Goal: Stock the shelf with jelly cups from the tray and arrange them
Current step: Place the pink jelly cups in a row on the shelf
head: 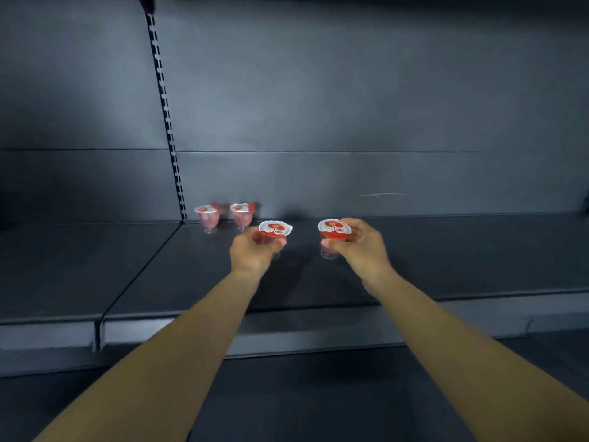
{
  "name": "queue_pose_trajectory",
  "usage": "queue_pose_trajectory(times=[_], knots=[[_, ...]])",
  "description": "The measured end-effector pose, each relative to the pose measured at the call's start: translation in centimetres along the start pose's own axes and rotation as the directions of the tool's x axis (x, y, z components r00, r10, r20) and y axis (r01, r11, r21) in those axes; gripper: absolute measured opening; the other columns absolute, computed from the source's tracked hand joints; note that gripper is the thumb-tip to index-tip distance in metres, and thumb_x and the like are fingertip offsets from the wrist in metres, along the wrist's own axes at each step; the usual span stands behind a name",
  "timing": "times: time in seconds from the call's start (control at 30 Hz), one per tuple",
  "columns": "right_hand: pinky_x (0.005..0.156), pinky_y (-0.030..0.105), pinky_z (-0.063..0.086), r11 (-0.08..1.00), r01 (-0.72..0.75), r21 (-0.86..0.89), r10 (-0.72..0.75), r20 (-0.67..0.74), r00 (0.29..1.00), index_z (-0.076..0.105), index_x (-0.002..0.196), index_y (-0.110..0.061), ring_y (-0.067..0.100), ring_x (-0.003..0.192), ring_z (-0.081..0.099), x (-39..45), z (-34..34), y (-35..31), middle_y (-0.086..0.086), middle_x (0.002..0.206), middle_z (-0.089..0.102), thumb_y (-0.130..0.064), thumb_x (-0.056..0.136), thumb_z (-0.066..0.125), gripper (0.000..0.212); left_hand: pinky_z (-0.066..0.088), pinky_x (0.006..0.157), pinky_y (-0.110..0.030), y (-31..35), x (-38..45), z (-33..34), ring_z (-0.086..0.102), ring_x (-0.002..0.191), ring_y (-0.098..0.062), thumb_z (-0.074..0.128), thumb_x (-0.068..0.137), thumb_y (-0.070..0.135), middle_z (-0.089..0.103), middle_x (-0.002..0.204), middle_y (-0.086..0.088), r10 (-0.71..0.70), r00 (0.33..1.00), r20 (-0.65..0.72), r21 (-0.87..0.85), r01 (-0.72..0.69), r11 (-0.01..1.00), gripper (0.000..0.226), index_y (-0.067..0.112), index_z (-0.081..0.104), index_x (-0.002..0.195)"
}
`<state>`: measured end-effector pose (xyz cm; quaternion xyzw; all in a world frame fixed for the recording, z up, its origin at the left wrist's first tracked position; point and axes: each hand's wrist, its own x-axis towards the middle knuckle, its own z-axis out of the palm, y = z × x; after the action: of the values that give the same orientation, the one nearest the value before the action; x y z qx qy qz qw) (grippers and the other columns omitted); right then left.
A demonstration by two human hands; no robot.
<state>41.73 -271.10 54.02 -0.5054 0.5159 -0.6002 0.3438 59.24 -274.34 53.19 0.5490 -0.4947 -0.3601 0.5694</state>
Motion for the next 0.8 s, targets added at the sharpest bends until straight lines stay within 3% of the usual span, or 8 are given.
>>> queue_pose_trajectory(times=[0.1,0.23,0.4,0.6,0.8], knots=[[0.052,0.005,0.044,0.999,-0.038,0.007,0.038,0.003,0.999,0.061,0.104,-0.016,0.003,0.078,0.062,5.5,1.9,1.9,-0.003,0.092,0.066,0.0,0.072,0.078,0.04,0.04,0.048,0.0,-1.6,5.4,1.9,0.061,0.061,-0.009,0.075,0.076,0.009,0.068,0.087,-0.004,-0.007,1.0,-0.026,0.031,0.008,0.999,0.028,0.005,0.067,0.102],[0.05,0.007,0.044,0.998,-0.054,0.023,0.053,0.027,0.998,0.06,0.104,-0.012,0.004,0.072,0.062,11.4,4.6,3.8,0.0,0.088,0.066,0.005,0.073,0.076,0.038,0.042,0.055,-0.003,-2.9,10.4,3.9,0.058,0.067,-0.007,0.074,0.077,0.011,0.068,0.091,-0.002,0.057,0.998,-0.04,0.095,-0.053,0.994,0.023,0.008,0.066,0.098],[0.051,0.01,0.046,0.997,-0.072,0.012,0.071,0.082,0.994,0.059,0.103,-0.012,0.003,0.068,0.063,15.6,6.7,5.8,0.0,0.085,0.066,0.007,0.073,0.074,0.039,0.038,0.05,0.001,-4.0,13.2,4.7,0.052,0.064,0.001,0.073,0.08,0.016,0.063,0.084,0.003,0.05,0.998,-0.046,0.142,-0.043,0.989,0.022,0.009,0.066,0.1],[0.053,0.007,0.046,0.997,-0.065,-0.033,0.069,0.116,0.991,0.057,0.114,-0.013,0.001,0.076,0.063,16.8,6.7,6.7,-0.006,0.091,0.065,0.002,0.074,0.076,0.047,0.038,0.052,-0.001,-4.3,13.9,4.9,0.054,0.067,0.001,0.072,0.081,0.017,0.064,0.085,0.004,0.08,0.996,-0.026,0.19,-0.073,0.979,0.021,0.011,0.066,0.1],[0.058,0.009,0.047,0.993,-0.038,-0.112,0.052,0.124,0.991,0.054,0.122,-0.016,0.007,0.09,0.063,16.8,6.9,7.1,-0.002,0.106,0.065,-0.006,0.078,0.075,0.049,0.042,0.063,-0.013,-4.5,14.3,5.2,0.063,0.079,-0.012,0.07,0.082,0.017,0.069,0.087,-0.001,0.098,0.995,0.006,0.212,-0.097,0.972,0.021,0.008,0.068,0.1]])
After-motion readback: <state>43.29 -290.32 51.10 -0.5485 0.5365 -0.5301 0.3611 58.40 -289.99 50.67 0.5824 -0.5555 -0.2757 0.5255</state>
